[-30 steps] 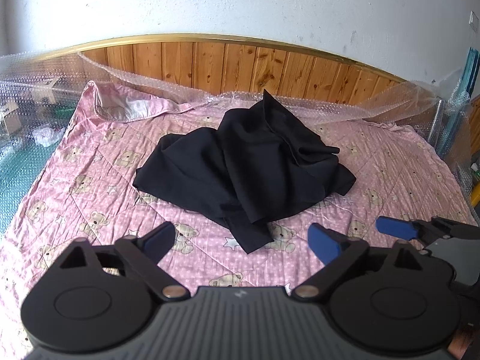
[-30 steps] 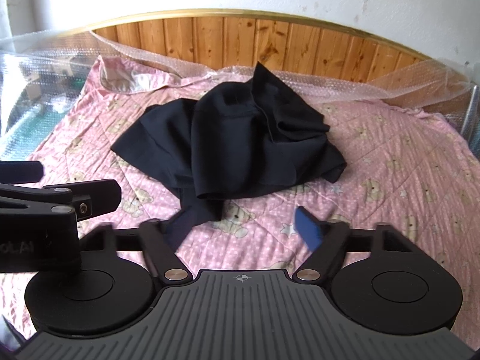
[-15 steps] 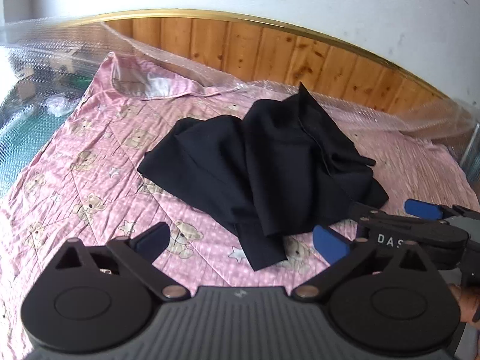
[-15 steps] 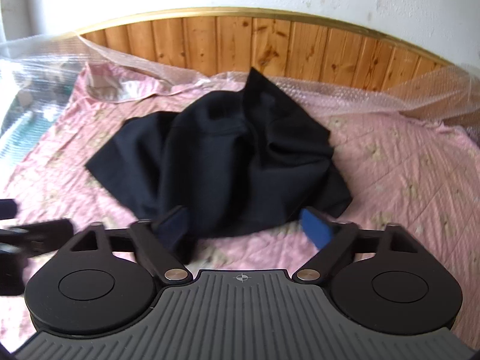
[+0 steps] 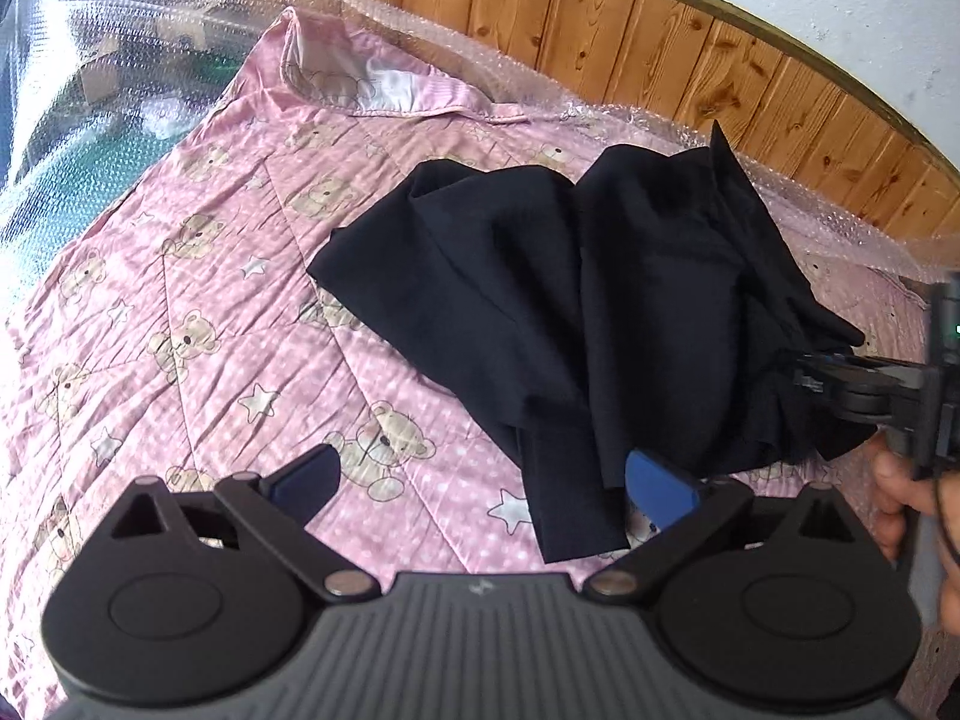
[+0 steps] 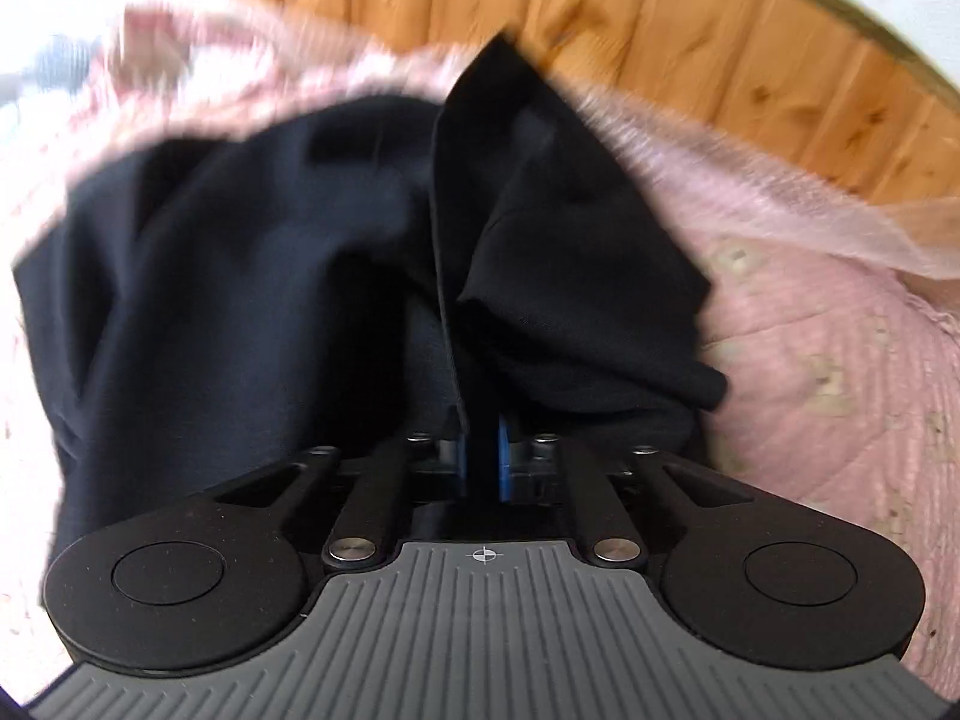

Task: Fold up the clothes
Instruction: 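Grasp the black jacket edge with the right gripper and lift it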

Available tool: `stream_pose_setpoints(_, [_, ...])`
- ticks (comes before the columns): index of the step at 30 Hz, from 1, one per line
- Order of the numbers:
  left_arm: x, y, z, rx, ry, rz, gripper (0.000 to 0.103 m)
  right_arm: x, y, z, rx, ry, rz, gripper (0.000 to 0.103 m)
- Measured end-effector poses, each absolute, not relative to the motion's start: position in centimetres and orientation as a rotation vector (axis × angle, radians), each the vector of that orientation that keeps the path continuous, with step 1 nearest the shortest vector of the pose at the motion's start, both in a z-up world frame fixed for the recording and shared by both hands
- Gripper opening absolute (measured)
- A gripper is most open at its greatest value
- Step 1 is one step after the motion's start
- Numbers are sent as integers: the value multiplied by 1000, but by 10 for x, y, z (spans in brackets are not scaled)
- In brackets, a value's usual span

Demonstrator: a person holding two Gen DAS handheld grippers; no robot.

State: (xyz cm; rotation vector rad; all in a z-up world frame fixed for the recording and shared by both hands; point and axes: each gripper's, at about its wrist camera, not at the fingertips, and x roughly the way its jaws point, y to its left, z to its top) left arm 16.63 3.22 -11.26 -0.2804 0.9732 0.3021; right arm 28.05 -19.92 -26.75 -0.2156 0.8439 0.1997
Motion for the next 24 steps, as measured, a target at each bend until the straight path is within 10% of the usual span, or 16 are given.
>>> stream_pose_setpoints(10, [239,50,-143,-246,913,390,103,197,-450,-217,-101,971,-403,0])
stream_pose_setpoints(15, [280,36,-188,-311,954,301,103,170,-462,-204,9,943,-473,49])
stream_pose_setpoints(17, [287,22,-202,-308,985,225,73,170,-452,-196,41,899,-446,58])
stream_pose_setpoints(18, [291,15,-208,-305,1001,186,11,171,-448,-194,53,881,-424,60])
stream_pose_setpoints(24, [240,-87,-195,-238,1052,-278,0,186,-424,-183,49,765,-365,66])
